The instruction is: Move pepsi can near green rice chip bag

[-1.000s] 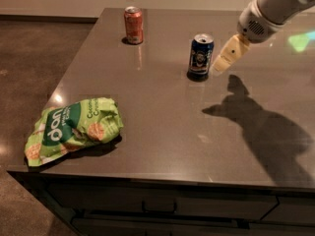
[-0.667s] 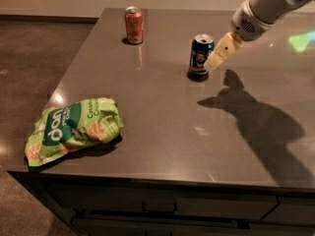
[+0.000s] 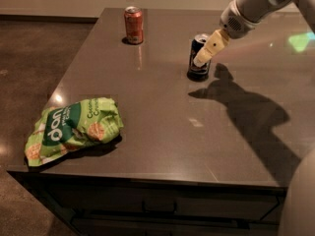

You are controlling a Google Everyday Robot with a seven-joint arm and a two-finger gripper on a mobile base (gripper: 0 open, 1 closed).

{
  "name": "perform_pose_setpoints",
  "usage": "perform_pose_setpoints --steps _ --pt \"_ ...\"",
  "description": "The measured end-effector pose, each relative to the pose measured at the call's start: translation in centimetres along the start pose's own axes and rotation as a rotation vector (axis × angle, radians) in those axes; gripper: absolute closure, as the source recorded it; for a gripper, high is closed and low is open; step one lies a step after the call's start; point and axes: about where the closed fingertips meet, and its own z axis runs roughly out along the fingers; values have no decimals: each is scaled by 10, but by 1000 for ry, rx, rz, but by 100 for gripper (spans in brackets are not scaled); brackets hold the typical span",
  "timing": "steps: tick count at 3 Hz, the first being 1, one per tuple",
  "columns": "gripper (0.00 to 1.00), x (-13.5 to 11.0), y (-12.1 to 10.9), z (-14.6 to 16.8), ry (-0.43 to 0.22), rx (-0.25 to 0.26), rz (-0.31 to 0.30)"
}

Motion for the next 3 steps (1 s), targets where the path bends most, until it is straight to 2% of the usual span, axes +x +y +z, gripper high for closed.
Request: perform_pose_setpoints --steps 1,2,3 --pt "0 -14 4 11 -5 -30 -14" --pt "14 -20 7 18 -4 -60 -20" --pt "37 -22 13 18 -7 -81 -34"
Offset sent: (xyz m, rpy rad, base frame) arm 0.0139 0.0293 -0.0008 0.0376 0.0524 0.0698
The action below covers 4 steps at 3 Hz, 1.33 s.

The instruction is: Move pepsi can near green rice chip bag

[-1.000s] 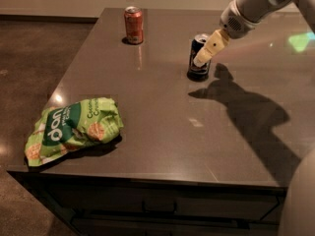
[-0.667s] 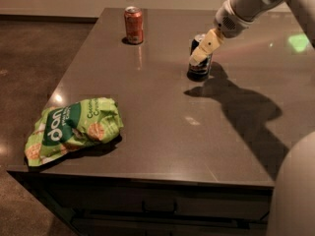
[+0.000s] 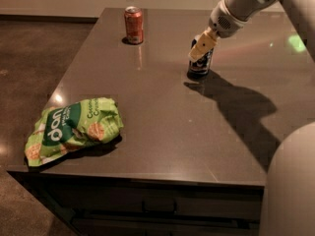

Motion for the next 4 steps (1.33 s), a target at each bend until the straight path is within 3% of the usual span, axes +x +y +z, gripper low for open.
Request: perform_pose_setpoints --steps 1,2,3,4 --pt "61 0 10 0 3 -28 -20" --pt "84 -7 41 -10 -22 -89 -80" --pt "100 -20 90 -24 -69 -179 -167" --pt "100 -28 146 -33 -101 -257 -267"
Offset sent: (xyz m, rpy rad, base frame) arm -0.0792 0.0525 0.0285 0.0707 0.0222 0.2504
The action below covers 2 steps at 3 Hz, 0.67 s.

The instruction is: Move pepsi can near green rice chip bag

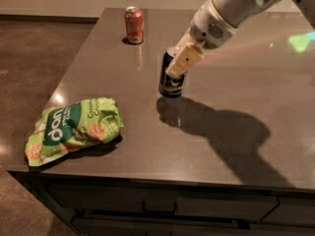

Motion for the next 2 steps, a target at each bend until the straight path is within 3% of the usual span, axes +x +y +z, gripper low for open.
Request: perform_pose_setpoints --steps 2 --pt "100 -34 91 35 45 -120 -198"
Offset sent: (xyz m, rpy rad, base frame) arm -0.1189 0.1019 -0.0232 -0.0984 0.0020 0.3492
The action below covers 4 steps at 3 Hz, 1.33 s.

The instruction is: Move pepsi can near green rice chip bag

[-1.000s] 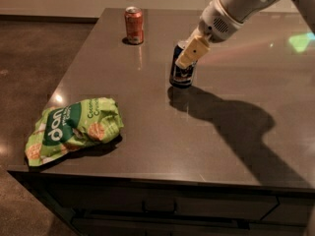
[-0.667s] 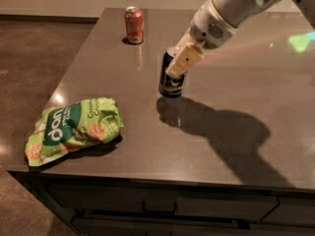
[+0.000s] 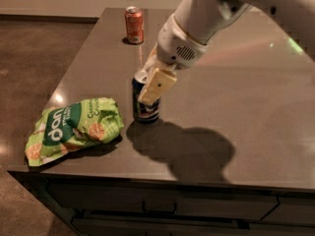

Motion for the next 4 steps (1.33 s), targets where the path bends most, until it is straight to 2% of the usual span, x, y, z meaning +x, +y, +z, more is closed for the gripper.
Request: perform_pose_setpoints --steps 1,2,4 --pt "83 -16 24 17 26 -32 -52" --pt "60 -21 34 28 29 -50 -72" --pt "14 -22 42 35 29 -44 -79"
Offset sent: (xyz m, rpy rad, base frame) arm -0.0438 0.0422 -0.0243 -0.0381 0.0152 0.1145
